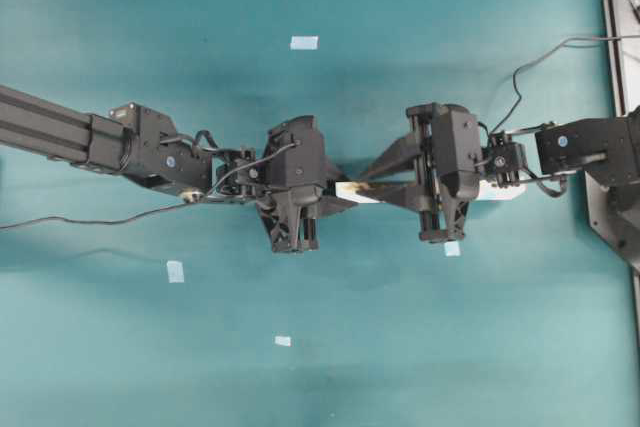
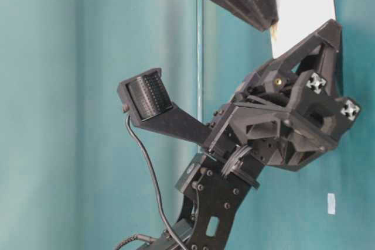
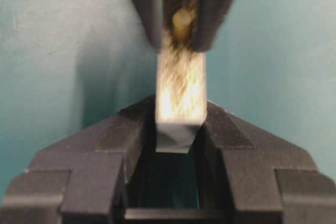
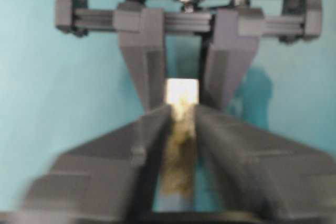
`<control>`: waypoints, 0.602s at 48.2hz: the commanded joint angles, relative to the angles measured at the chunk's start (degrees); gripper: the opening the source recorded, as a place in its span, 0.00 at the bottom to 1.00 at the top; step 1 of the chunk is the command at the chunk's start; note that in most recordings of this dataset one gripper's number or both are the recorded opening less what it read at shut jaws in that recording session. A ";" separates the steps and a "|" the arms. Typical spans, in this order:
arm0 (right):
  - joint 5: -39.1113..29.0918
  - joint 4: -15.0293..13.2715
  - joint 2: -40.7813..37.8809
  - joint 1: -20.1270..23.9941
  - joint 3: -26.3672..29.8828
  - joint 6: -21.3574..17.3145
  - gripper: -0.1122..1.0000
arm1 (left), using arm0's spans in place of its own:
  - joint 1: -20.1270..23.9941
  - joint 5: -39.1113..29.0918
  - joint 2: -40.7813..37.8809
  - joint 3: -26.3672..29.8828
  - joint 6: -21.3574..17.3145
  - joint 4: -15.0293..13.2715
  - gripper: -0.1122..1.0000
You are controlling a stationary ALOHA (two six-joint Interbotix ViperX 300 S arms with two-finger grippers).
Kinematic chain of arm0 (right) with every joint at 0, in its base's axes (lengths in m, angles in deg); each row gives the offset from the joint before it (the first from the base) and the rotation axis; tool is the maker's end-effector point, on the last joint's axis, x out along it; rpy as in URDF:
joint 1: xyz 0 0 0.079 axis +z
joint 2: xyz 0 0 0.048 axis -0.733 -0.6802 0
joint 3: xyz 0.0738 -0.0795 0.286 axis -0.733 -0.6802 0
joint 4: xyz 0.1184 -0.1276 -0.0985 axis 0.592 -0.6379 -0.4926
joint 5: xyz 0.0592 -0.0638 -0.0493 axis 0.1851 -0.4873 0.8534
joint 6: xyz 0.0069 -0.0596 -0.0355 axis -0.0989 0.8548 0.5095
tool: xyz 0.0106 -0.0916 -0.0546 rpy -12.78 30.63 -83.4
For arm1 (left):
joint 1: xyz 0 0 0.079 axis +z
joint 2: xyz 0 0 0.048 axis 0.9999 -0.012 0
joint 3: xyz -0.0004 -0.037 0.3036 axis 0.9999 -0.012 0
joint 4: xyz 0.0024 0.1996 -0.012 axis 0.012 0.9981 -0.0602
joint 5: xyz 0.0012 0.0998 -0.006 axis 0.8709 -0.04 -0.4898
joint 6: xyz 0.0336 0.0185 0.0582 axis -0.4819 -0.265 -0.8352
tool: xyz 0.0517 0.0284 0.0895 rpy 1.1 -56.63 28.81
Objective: Move the wooden board into place and insert the rod into its hole.
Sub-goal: 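Open the right gripper and lift it away from the dowel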
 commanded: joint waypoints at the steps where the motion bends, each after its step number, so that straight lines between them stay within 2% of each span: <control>1: -1.41 0.00 1.49 0.18 0.70 -0.53 0.65 | -0.62 -1.85 0.18 -0.70 0.26 0.26 0.29; 5: -2.29 -0.09 2.90 0.18 0.88 -0.53 0.81 | -0.62 -1.93 0.26 -0.70 0.26 0.26 0.29; 29: -7.73 -0.35 12.04 0.18 3.69 -0.53 0.80 | -0.62 -1.93 0.26 -0.79 0.26 0.18 0.29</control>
